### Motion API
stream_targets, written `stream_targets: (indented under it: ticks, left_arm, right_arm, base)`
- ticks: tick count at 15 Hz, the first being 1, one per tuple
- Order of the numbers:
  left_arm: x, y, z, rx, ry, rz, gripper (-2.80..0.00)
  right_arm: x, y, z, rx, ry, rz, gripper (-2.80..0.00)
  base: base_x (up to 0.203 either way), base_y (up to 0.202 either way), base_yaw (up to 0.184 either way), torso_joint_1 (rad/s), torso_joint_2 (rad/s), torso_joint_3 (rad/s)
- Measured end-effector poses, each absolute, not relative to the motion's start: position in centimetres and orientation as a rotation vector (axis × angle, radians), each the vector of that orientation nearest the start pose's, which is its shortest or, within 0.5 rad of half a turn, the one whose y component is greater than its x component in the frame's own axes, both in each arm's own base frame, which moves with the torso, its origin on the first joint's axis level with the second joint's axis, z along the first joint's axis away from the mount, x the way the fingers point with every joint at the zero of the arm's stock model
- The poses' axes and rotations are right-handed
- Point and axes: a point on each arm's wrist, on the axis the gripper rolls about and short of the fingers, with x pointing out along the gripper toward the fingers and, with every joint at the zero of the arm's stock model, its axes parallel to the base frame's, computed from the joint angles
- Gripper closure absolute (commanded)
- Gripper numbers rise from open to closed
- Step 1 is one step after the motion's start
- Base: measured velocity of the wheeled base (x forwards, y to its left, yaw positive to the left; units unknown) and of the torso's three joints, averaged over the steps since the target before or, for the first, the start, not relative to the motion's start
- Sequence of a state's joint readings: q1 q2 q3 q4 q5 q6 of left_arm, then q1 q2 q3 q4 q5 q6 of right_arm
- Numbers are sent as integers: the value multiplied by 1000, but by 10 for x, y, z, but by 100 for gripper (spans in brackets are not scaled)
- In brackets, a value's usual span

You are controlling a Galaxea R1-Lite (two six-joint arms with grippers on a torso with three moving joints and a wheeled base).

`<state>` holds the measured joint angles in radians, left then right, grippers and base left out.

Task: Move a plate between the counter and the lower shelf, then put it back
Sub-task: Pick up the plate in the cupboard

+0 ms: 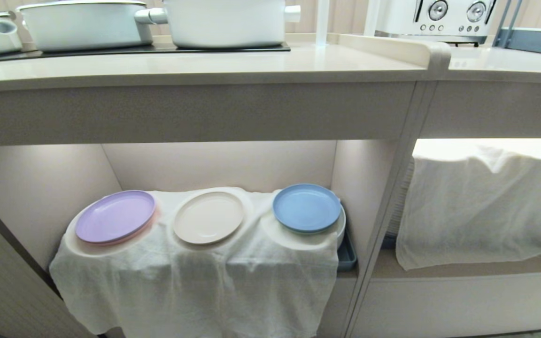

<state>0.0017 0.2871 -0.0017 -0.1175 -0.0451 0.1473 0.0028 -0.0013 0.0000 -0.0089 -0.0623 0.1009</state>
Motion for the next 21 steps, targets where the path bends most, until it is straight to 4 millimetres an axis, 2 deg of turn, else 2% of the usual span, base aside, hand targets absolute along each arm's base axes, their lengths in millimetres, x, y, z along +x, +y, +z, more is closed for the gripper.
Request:
stream_targets:
  ticks: [7, 21]
  left_arm:
    - [-20, -1, 77, 129, 21, -37, 0]
    - [-23, -1, 76, 109, -5, -34, 0]
  right_arm:
    - [-23, -1, 76, 101, -13, -59, 0]
    - [-23, -1, 76, 101, -13, -59, 0]
  base:
    - [0, 0, 0, 0, 0, 0]
    - [0, 0, 0, 0, 0, 0]
